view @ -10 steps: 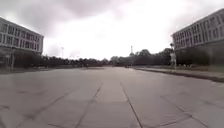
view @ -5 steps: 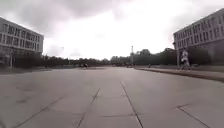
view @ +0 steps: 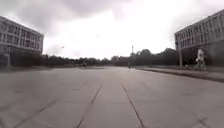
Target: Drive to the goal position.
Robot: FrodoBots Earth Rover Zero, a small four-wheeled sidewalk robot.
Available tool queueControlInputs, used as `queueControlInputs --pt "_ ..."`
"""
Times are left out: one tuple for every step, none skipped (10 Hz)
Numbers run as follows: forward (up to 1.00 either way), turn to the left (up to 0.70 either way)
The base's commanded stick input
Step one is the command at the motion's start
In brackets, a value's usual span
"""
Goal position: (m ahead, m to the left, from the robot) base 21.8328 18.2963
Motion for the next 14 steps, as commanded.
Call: queueControlInputs --pt "0.85 0.00" --pt "0.85 0.00" --pt "0.85 0.00" --pt "0.85 0.00" --pt "0.85 0.00" --pt "0.85 0.00" --pt "0.85 0.00" --pt "0.85 0.00" --pt "0.85 0.00" --pt "0.85 0.00" --pt "0.85 0.00" --pt "0.85 0.00" --pt "0.85 0.00" --pt "0.85 0.00"
